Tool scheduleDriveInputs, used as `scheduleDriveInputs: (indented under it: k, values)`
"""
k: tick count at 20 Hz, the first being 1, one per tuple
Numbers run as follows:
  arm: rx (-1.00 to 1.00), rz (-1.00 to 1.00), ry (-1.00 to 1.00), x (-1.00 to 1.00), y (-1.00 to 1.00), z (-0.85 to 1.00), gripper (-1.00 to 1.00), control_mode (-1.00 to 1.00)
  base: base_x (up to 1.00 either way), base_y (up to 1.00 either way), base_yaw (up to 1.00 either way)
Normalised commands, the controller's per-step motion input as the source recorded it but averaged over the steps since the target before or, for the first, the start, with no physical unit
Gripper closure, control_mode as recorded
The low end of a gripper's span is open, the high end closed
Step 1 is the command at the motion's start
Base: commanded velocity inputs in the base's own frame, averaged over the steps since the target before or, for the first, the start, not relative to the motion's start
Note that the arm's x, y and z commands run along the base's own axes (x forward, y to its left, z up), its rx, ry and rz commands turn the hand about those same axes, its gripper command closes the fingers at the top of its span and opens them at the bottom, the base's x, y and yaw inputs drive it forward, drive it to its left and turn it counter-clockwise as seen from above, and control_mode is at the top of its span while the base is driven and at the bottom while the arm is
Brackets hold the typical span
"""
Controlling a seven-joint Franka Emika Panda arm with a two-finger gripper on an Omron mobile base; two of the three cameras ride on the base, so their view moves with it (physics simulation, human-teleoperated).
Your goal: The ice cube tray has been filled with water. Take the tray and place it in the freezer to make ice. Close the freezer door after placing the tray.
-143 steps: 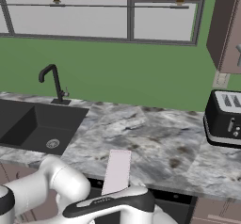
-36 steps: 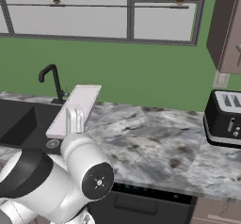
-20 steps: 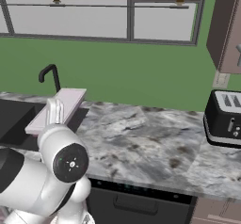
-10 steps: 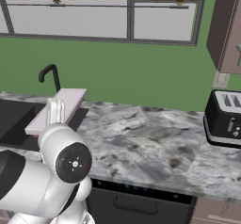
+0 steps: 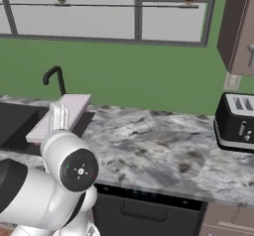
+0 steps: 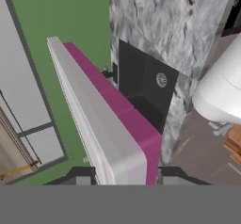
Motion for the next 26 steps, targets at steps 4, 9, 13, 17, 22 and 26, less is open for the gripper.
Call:
scheduleDriveInputs:
  k: [4, 9, 13, 17, 22, 26]
  values:
    - [0.00, 0.00, 0.00, 0.00, 0.00, 0.00, 1.00, 1.00, -0.66, 0.00, 0.00]
    - [0.00, 0.00, 0.00, 0.00, 0.00, 0.00, 1.00, 1.00, -0.77, 0.00, 0.00]
    - [0.00, 0.00, 0.00, 0.00, 0.00, 0.00, 1.00, 1.00, -0.83, -0.04, -0.02]
    - [0.00, 0.00, 0.00, 0.00, 0.00, 0.00, 1.00, 1.00, -0.83, -0.28, -0.12]
    - [0.00, 0.00, 0.00, 0.00, 0.00, 0.00, 1.00, 1.00, -0.73, -0.22, -0.16]
    - [0.00, 0.00, 0.00, 0.00, 0.00, 0.00, 1.00, 1.00, -0.38, -0.07, -0.07]
